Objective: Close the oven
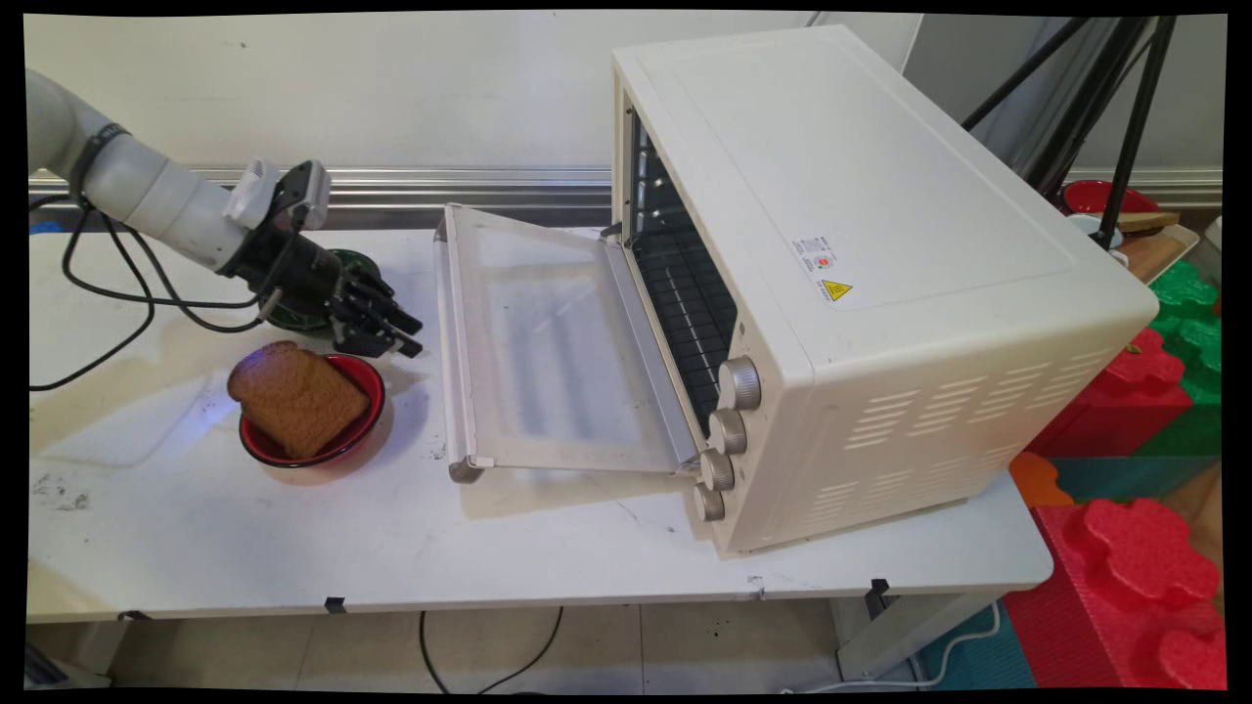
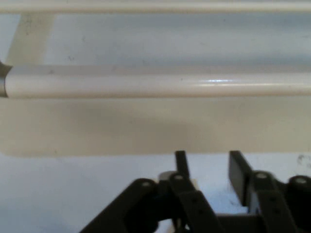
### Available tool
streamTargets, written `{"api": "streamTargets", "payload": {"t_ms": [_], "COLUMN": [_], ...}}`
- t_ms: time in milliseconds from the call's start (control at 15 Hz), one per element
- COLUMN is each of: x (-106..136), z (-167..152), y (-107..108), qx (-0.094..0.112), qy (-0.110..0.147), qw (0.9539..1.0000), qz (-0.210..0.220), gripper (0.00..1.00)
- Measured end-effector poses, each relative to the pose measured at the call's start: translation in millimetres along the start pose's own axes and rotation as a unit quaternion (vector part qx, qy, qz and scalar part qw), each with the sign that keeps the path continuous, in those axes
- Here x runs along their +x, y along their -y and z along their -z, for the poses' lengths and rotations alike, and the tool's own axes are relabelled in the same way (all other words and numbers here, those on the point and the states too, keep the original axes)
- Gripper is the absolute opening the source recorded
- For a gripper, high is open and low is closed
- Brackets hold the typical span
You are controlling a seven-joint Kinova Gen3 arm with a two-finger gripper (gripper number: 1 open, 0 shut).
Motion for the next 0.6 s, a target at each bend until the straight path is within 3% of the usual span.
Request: {"api": "streamTargets", "payload": {"t_ms": [600], "x": [8.1], "z": [-18.2], "y": [2.5], "qx": [-0.003], "qy": [-0.033], "qw": [0.9993], "qz": [-0.015], "gripper": [0.00]}}
